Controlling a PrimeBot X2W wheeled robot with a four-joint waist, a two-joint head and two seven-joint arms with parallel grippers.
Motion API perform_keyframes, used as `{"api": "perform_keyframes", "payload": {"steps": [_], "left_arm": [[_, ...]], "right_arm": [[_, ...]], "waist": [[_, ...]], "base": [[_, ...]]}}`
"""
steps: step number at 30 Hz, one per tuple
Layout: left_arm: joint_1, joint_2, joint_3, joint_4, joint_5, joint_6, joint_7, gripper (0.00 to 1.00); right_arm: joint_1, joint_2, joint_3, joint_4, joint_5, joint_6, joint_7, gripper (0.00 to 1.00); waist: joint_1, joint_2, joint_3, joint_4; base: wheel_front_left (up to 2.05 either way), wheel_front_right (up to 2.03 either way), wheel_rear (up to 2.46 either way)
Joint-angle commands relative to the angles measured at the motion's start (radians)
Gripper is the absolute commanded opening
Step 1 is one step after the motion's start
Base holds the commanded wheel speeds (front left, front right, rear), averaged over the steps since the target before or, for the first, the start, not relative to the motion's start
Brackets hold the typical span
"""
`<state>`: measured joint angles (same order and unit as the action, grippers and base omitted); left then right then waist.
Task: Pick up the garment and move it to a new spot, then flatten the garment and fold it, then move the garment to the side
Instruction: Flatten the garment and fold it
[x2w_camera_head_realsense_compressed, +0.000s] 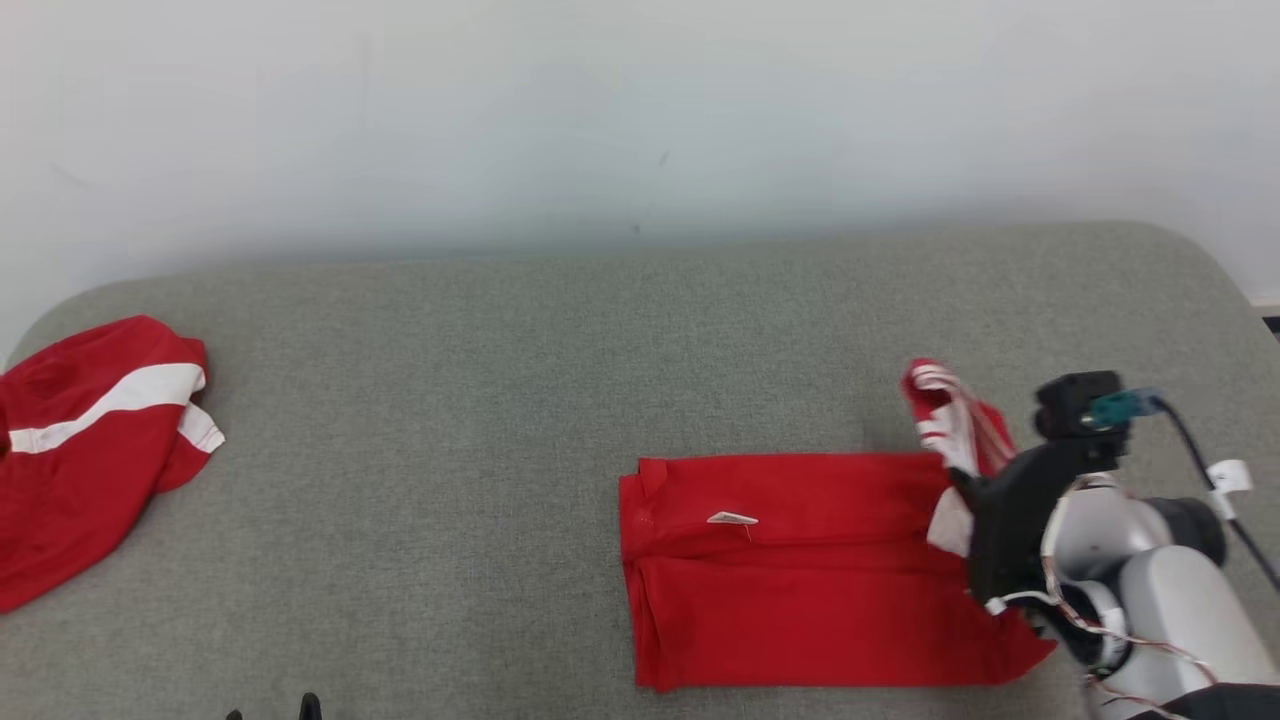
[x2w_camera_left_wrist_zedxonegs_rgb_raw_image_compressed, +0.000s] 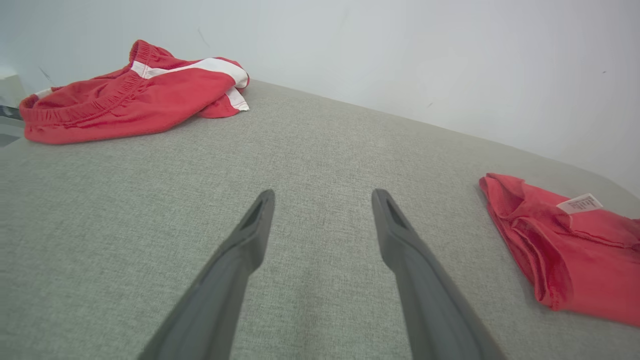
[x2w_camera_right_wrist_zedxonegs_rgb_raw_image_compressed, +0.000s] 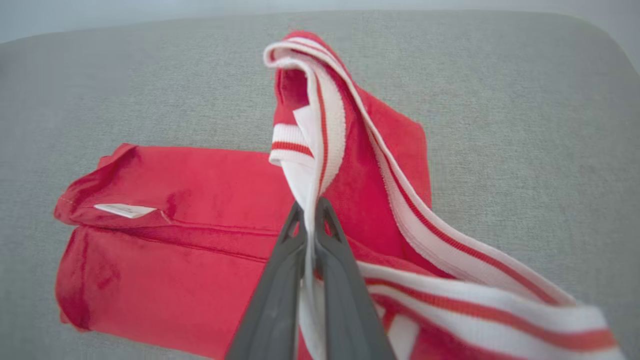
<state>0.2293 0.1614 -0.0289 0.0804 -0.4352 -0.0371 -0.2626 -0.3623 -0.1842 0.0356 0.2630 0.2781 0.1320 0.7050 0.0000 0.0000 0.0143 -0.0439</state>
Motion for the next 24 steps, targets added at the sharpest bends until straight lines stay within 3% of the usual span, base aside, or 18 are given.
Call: {"api": "perform_keyframes", "payload": {"steps": [1,10,24], "left_arm": [[0.018,-0.008,0.006,0.001,0.004,-0.006,-0.003,1.00],[0.007,-0.026,0.011,0.017,0.020,-0.029,-0.003,1.00],[-0.013,-0.045,0.014,0.049,0.043,-0.050,-0.003,1.00]], "right_arm": [[-0.002,0.008,0.039,-0.005,0.023,-0.003,0.003,0.00],[-0.078,0.080,0.209,0.100,0.081,-0.003,-0.032,0.00],[-0.165,0.133,0.288,0.354,0.153,-0.003,-0.114,0.00]], "waist": [[0.0000,0.0000,-0.011,0.010],[0.0000,0.0000,-0.013,0.048],[0.0000,0.0000,-0.011,0.117]], "base": [[0.00,0.00,0.00],[0.00,0.00,0.00],[0.00,0.00,0.00]]}}
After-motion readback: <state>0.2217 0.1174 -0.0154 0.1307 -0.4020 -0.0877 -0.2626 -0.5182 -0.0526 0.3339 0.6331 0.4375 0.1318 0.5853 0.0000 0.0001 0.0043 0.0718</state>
